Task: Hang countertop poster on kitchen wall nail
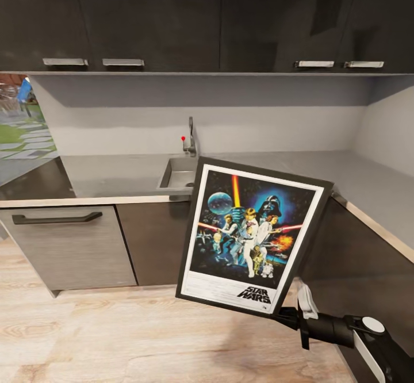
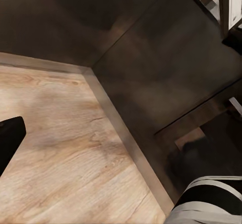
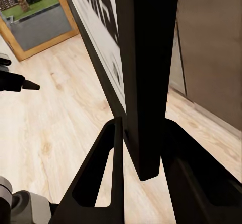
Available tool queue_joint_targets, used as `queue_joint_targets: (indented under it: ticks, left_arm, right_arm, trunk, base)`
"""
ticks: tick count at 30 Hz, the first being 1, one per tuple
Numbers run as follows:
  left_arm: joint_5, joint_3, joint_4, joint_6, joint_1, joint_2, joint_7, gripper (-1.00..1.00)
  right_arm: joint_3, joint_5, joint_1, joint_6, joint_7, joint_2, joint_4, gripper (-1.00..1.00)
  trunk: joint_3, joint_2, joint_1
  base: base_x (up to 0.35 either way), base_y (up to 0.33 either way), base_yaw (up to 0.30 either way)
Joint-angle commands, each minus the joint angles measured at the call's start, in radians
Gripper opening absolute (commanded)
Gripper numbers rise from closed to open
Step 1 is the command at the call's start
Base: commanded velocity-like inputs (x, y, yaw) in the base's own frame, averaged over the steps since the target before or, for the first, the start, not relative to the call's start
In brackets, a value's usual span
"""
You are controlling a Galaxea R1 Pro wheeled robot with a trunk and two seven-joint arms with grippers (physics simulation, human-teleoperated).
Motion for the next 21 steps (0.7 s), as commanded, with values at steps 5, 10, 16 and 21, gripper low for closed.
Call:
queue_joint_targets:
  ticks: [5, 10, 16, 21]
  left_arm:
    - [0.01, -0.008, 0.0, -0.008, -0.001, 0.0, -0.002, 1.0]
    - [0.01, -0.008, 0.0, -0.008, -0.001, 0.0, -0.002, 1.0]
    - [0.011, -0.007, 0.0, -0.008, 0.005, -0.005, -0.002, 1.0]
    - [0.015, -0.001, -0.001, -0.009, 0.029, -0.026, -0.002, 1.0]
  right_arm:
    - [0.002, -0.003, -0.001, -0.006, 0.012, -0.001, -0.027, -1.0]
    - [0.002, -0.003, -0.001, -0.006, 0.012, -0.001, -0.03, -1.0]
    - [0.003, -0.001, 0.001, -0.006, 0.015, 0.0, -0.033, -1.0]
    - [0.016, 0.031, 0.008, -0.006, 0.013, 0.012, -0.024, -1.0]
  trunk:
    - [-0.001, -0.001, 0.0]
    - [-0.001, -0.001, 0.0]
    - [-0.001, -0.001, 0.0]
    - [-0.001, -0.001, 0.0]
  base:
    - [0.0, 0.0, 0.0]
    - [0.0, 0.0, 0.0]
    - [0.0, 0.0, 0.0]
    - [0.0, 0.0, 0.072]
